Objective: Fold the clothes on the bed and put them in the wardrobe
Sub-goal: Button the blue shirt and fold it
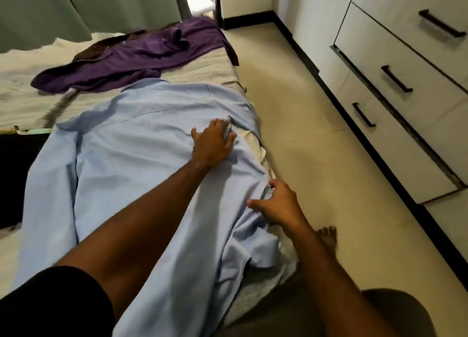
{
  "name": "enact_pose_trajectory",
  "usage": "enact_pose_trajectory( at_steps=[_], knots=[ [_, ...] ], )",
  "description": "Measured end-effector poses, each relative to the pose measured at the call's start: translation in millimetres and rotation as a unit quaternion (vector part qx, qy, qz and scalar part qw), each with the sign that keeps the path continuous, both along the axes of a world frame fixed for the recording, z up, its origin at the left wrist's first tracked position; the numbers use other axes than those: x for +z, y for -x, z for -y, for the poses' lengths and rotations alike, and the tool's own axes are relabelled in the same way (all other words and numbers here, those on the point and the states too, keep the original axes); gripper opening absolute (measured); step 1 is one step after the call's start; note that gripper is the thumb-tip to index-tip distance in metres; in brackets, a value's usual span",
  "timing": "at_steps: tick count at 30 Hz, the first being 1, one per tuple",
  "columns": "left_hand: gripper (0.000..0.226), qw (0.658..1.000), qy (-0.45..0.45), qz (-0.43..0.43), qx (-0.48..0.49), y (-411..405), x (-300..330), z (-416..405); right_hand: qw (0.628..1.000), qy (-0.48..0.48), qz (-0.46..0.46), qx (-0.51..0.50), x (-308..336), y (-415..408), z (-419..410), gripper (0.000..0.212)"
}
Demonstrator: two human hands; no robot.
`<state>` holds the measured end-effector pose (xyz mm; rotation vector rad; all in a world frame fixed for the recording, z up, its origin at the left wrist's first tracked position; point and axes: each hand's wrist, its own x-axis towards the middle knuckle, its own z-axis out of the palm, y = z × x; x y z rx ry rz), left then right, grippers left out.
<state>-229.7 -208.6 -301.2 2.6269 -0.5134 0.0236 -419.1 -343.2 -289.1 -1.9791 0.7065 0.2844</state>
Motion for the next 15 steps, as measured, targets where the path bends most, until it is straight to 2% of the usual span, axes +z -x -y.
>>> enact_pose_trajectory(
  at_steps=[3,6,8,10,12,13,15],
  knots=[
    [0.057,0.993,-0.064,0.037,-0.095,31,-4,-17,0.999,0.015,-0.004,-0.032,6,14,4,0.012],
    [0.061,0.981,-0.087,0.086,-0.150,54,-4,-24,0.992,-0.047,-0.003,-0.117,13,22,7,0.012],
    [0.058,0.975,-0.094,0.095,-0.177,72,-2,-21,0.993,-0.061,-0.042,-0.088,14,27,5,0.030],
    [0.055,0.968,-0.116,0.093,-0.201,96,2,-19,0.997,-0.009,-0.081,-0.009,17,39,-1,0.039],
    [0.055,0.969,-0.123,0.060,-0.206,118,2,-18,0.996,0.010,-0.087,0.017,19,48,-4,0.021],
    [0.055,0.970,-0.116,0.044,-0.207,129,4,-18,0.997,-0.028,-0.076,-0.010,23,55,-6,0.010],
    [0.056,0.973,-0.102,0.024,-0.205,143,5,-19,0.992,-0.085,-0.066,-0.073,29,62,-5,0.016]
  ],
)
